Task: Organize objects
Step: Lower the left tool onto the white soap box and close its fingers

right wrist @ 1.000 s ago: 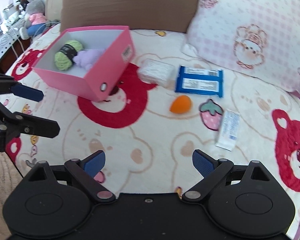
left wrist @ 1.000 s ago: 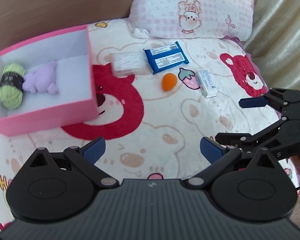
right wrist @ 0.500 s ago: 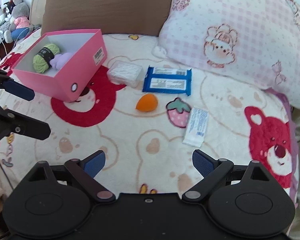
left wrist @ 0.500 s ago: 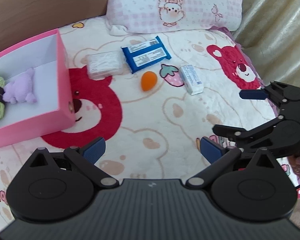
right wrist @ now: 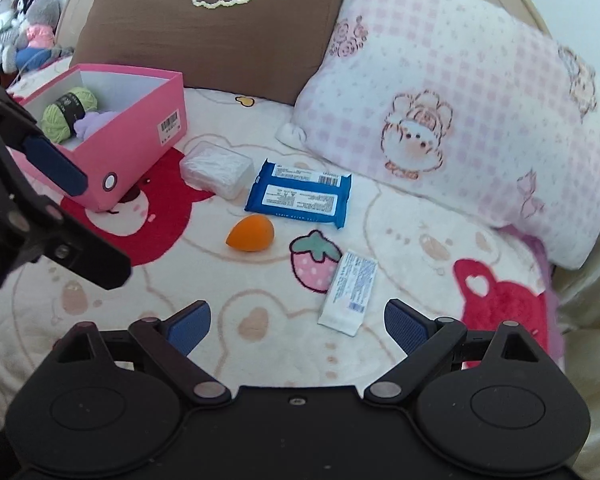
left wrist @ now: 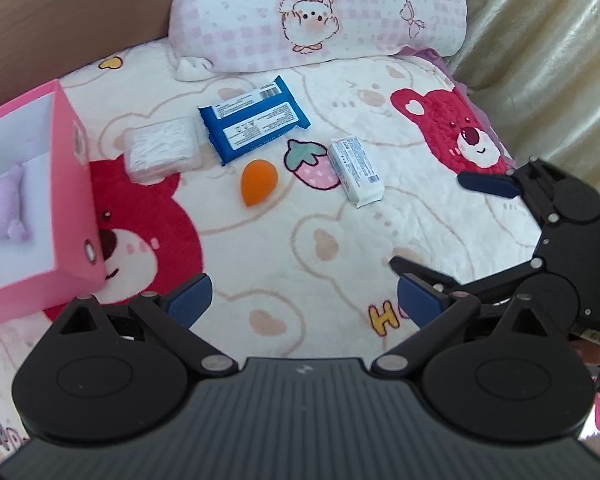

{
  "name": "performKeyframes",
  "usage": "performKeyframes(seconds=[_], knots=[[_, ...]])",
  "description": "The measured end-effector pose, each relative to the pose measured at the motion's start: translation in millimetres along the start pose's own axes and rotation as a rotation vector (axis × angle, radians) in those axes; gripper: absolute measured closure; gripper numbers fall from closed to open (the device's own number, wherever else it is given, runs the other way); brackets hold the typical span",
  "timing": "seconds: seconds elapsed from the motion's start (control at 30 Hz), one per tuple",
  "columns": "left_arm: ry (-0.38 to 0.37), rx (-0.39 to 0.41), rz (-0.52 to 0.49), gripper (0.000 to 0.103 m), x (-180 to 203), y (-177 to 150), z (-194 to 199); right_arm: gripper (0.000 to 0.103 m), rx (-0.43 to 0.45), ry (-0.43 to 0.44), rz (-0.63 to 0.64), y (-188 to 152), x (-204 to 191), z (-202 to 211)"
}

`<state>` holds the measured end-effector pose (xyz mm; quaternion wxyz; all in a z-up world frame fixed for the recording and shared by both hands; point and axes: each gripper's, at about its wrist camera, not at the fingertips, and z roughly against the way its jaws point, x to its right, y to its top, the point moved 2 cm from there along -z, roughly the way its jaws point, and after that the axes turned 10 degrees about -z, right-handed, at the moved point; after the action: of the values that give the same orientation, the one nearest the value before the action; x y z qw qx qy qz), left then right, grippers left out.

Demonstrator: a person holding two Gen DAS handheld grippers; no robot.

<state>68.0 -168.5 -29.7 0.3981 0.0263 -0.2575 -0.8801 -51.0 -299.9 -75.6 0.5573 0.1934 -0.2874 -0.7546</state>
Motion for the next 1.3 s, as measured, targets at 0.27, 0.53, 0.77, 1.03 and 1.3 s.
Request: performKeyframes(seconds=[0.27,0.53,0.77,1.03,1.3], knots=[[-0.019,0.039,0.062,0.004,-1.2,19.8,-33.4,0.009,0.063,-0.048,-0.06,-12.6,25.1,-26.3],[-0.04,0.002,0.058,0.005,1.0,31.8,-81.9,0.009,0.102,-0.01,-0.099,-16.8,48.0,-38.5],[-0.079,0.014,0.064,0.013,9.3,42.8,-115.4,0.01,0.094,-0.053,-0.08,-23.3,51.1,-68.7],[-0.175,0.115,0.118,0.013,6.8,56.9,-143.4,0.011,0.081,0.015,-0.111,-29.0,57.1,-97.6],[-0.194,0.178,0.105,0.013,17.6,62.1,-164.9,0.014,0.095,0.043,-0.266,-44.4,68.9,-115.0]])
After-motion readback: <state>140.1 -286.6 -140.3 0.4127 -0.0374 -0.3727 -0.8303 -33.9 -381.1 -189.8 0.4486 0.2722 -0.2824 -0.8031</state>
